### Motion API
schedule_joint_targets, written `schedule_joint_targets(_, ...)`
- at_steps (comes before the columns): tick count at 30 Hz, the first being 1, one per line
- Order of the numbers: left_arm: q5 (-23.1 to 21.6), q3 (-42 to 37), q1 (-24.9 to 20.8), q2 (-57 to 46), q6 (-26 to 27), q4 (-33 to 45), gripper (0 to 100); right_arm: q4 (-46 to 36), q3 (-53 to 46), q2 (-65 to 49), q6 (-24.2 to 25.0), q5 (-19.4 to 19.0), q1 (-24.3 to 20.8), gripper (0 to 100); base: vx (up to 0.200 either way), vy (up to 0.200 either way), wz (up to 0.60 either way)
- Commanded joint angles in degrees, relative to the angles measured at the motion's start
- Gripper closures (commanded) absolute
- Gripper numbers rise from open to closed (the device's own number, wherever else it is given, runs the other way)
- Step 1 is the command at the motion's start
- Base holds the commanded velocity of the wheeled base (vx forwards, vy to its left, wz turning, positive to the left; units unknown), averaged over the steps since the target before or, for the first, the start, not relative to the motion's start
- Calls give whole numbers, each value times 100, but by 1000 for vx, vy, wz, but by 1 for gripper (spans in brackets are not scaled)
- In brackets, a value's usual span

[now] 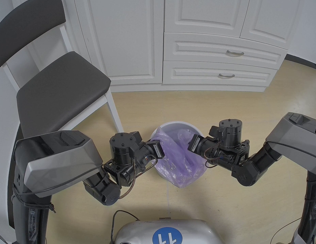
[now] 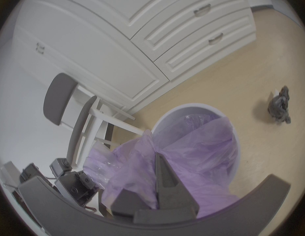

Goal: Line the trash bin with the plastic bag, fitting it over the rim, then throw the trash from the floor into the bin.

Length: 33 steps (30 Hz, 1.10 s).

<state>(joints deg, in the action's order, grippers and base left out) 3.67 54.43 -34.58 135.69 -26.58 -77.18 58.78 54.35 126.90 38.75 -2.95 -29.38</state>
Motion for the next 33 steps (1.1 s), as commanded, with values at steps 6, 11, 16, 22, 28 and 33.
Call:
schedule_joint_targets(6,11,-135,48,-482,-85,-25,100,256,217,300,343,5,-138,100,0,0,0)
schedule_joint_targets(11,2,-284,48,-746,-67,-25,100,239,296,397,440,23,-165,100,0,0,0)
schedule_joint_targets(16,-156,-231,31,-438,-102,-17,100,221,375,511,431,40,-86,100,0,0,0)
schedule_joint_targets(22,-174,129,48,89,-313,-8,100,213,410,484,387,23,187,100,0,0,0)
schedule_joint_targets(28,-94,709,119,467,-788,27,100,151,533,282,159,14,723,100,0,0,0)
schedule_joint_targets(33,-24,990,171,783,-955,71,100,151,516,282,-404,40,996,100,0,0,0)
